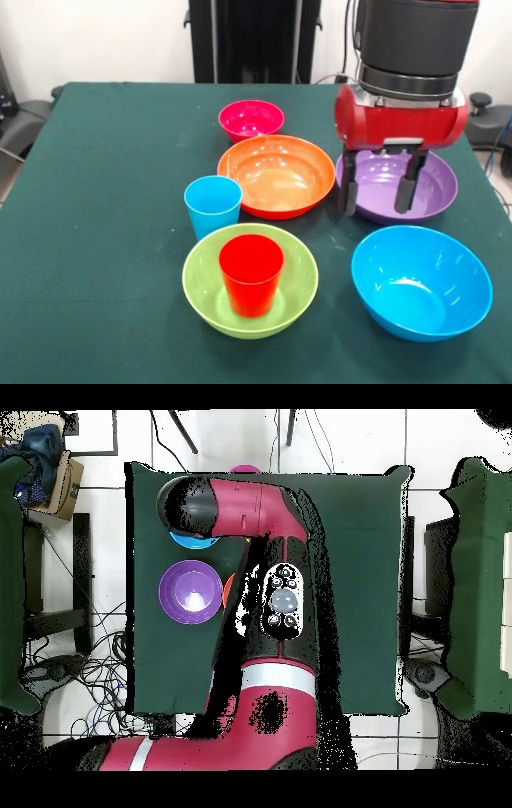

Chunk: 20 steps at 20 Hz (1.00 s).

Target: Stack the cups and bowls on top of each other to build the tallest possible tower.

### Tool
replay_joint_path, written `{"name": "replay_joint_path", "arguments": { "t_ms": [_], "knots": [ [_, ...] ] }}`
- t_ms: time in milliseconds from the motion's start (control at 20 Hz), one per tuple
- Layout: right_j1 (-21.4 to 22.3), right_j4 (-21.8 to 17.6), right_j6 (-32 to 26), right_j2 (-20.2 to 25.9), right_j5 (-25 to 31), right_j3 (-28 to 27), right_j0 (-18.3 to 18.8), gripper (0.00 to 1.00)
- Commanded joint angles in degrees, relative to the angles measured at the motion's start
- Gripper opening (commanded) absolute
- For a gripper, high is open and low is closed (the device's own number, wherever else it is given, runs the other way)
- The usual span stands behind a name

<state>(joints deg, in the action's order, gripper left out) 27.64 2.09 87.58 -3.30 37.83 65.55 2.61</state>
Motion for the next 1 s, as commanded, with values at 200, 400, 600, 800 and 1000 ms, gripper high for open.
{"name": "replay_joint_path", "arguments": {
  "t_ms": [200,400,600,800,1000],
  "knots": [
    [-6.2,-2.7,7.9,2.1,-4.9,3.0,-1.3,1.00],
    [-8.4,-3.8,7.8,1.3,-7.6,2.2,-1.7,1.00],
    [-10.1,-4.1,8.3,-0.1,-10.1,1.2,-2.3,1.00],
    [-11.2,-3.2,8.7,-1.4,-10.3,0.2,-3.0,1.00],
    [-11.9,-2.0,9.3,-2.5,-10.4,-0.4,-3.5,1.00]
  ]
}}
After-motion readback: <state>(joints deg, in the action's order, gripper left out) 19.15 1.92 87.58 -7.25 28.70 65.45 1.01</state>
